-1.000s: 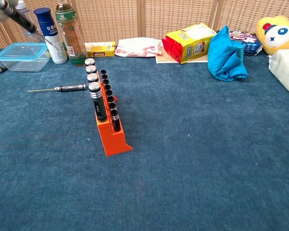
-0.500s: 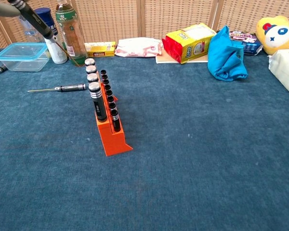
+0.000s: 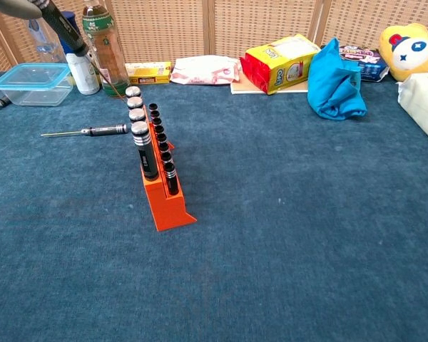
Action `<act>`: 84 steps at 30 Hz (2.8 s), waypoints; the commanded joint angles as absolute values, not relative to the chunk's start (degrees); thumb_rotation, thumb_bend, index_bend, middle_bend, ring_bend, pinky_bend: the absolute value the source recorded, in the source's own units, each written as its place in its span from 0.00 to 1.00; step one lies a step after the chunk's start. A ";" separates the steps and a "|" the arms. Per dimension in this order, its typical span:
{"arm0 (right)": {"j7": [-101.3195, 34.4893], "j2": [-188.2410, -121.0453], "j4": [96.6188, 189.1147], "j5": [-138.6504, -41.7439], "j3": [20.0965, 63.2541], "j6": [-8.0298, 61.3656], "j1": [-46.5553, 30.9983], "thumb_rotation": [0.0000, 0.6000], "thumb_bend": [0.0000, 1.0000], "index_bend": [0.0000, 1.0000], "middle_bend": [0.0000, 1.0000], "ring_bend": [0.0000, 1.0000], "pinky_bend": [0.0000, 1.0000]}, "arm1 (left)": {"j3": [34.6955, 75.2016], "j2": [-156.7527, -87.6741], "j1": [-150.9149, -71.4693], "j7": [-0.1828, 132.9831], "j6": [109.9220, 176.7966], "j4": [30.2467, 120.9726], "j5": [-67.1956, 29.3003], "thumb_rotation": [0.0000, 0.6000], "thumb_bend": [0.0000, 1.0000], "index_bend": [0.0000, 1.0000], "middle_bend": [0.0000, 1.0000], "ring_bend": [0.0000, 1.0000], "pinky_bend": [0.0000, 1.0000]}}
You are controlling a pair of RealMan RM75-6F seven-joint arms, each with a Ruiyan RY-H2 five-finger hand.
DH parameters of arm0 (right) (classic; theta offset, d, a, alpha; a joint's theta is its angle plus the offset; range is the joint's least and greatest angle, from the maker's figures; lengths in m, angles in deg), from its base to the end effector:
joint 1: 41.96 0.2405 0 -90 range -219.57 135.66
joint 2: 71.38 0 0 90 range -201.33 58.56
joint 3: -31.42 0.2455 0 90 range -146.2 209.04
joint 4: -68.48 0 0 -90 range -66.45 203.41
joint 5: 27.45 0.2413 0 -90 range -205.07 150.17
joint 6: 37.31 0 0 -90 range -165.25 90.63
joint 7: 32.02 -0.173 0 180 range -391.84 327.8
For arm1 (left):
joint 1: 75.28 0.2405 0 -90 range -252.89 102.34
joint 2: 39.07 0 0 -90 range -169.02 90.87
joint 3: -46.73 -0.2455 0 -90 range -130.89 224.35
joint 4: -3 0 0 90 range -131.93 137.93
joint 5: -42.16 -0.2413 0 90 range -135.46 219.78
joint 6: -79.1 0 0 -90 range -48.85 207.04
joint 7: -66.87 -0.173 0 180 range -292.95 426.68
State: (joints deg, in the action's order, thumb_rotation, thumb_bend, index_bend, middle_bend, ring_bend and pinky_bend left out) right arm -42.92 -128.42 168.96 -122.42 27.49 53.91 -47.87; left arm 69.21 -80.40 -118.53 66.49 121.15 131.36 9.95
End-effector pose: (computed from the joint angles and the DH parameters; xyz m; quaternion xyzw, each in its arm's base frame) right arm -0.3037 -0.1255 0.1393 0.5534 -0.4787 0.4185 0.5380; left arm -0.0780 0.3359 0.1118 -0.6056 -0.6159 -0.3907 0.3182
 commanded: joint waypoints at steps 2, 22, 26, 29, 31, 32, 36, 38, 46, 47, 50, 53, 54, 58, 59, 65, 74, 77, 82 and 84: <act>-42.87 -128.43 168.99 -122.42 27.45 53.91 -47.87 1.00 0.00 0.16 0.06 0.00 0.00 | 68.45 -80.06 -120.65 68.53 118.24 130.14 12.42 1.00 0.40 0.56 1.00 1.00 1.00; -43.12 -128.24 169.04 -122.32 27.51 54.45 -48.02 1.00 0.00 0.16 0.06 0.00 0.00 | 62.15 -78.61 -137.68 66.90 112.79 126.99 32.65 1.00 0.40 0.56 1.00 1.00 1.00; -43.49 -128.11 168.97 -122.19 27.62 54.70 -48.10 1.00 0.00 0.16 0.06 0.00 0.00 | 60.17 -78.03 -141.25 64.92 113.25 127.13 36.32 1.00 0.40 0.56 1.00 1.00 1.00; -43.75 -128.02 168.93 -122.27 27.59 54.72 -48.08 1.00 0.00 0.16 0.06 0.00 0.00 | 58.73 -77.39 -143.49 63.10 113.47 127.40 38.22 1.00 0.40 0.56 1.00 1.00 1.00; -43.91 -127.96 168.90 -122.41 27.55 54.77 -48.08 1.00 0.00 0.16 0.06 0.00 0.00 | 57.82 -77.39 -145.00 62.28 114.16 127.57 39.92 1.00 0.40 0.56 1.00 1.00 1.00; -43.96 -127.94 168.88 -122.48 27.53 54.82 -48.10 1.00 0.00 0.16 0.06 0.00 0.00 | 57.29 -77.60 -145.82 61.92 114.50 127.51 40.99 1.00 0.40 0.56 1.00 1.00 1.00; -43.94 -127.96 168.90 -123.03 27.30 54.88 -48.10 1.00 0.00 0.16 0.06 0.00 0.00 | 55.33 -79.81 -148.21 60.55 116.13 125.85 44.24 1.00 0.40 0.56 1.00 1.00 1.00; -43.83 -127.99 168.94 -123.12 27.24 54.77 -48.05 1.00 0.00 0.16 0.06 0.00 0.00 | 54.89 -80.59 -149.01 60.21 116.69 125.35 45.34 1.00 0.40 0.56 1.00 1.00 1.00; -43.42 -128.18 168.99 -122.94 27.20 54.32 -47.90 1.00 0.00 0.16 0.06 0.00 0.00 | 56.88 -80.60 -149.02 62.33 116.67 125.82 45.27 1.00 0.40 0.56 1.00 1.00 1.00; -43.43 -128.19 168.99 -122.91 27.20 54.30 -47.89 1.00 0.00 0.16 0.06 0.00 0.00 | 57.11 -80.37 -148.96 62.60 116.28 125.92 45.26 1.00 0.40 0.56 1.00 1.00 1.00; -43.48 -128.20 168.94 -122.76 27.21 54.15 -47.84 1.00 0.00 0.16 0.06 0.00 0.00 | 58.33 -78.97 -148.44 64.05 114.46 126.51 44.79 1.00 0.40 0.56 1.00 1.00 1.00; -43.54 -128.24 168.86 -122.68 27.23 54.01 -47.75 1.00 0.00 0.16 0.06 0.00 0.00 | 59.13 -76.93 -147.86 65.00 112.83 127.31 43.78 1.00 0.40 0.56 1.00 1.00 1.00; -43.57 -128.27 168.84 -122.71 27.19 53.91 -47.71 1.00 0.00 0.16 0.06 0.00 0.00 | 59.29 -76.29 -147.83 65.20 112.58 127.62 43.65 1.00 0.40 0.56 1.00 1.00 1.00; -43.49 -128.30 168.83 -122.77 27.18 53.84 -47.64 1.00 0.00 0.16 0.06 0.00 0.00 | 58.94 -75.28 -148.01 65.57 111.10 127.92 43.61 1.00 0.40 0.56 1.00 1.00 1.00; -43.50 -128.30 168.83 -122.77 27.18 53.86 -47.65 1.00 0.00 0.16 0.06 0.00 0.00 | 58.76 -75.31 -148.13 65.62 110.79 127.79 43.68 1.00 0.40 0.56 1.00 1.00 1.00; -43.66 -128.26 168.79 -122.60 27.23 53.97 -47.70 1.00 0.00 0.16 0.06 0.00 0.00 | 56.56 -76.70 -149.58 65.22 108.84 126.11 44.68 1.00 0.40 0.56 1.00 1.00 1.00; -43.77 -128.21 168.74 -122.42 27.28 54.01 -47.70 1.00 0.00 0.16 0.06 0.00 0.00 | 54.28 -77.09 -151.48 65.36 109.06 125.44 45.30 1.00 0.40 0.56 1.00 1.00 1.00; -43.79 -128.20 168.75 -122.42 27.28 54.03 -47.71 1.00 0.00 0.16 0.06 0.00 0.00 | 53.83 -77.06 -151.80 65.58 109.02 125.33 45.32 1.00 0.40 0.56 1.00 1.00 1.00; -43.78 -128.20 168.74 -122.50 27.25 54.05 -47.70 1.00 0.00 0.16 0.06 0.00 0.00 | 53.65 -76.22 -151.94 66.06 109.20 125.84 44.74 1.00 0.40 0.56 1.00 1.00 1.00; -43.79 -128.19 168.76 -122.52 27.23 54.02 -47.69 1.00 0.00 0.16 0.06 0.00 0.00 | 53.36 -76.13 -152.06 66.10 109.32 125.89 44.68 1.00 0.40 0.56 1.00 1.00 1.00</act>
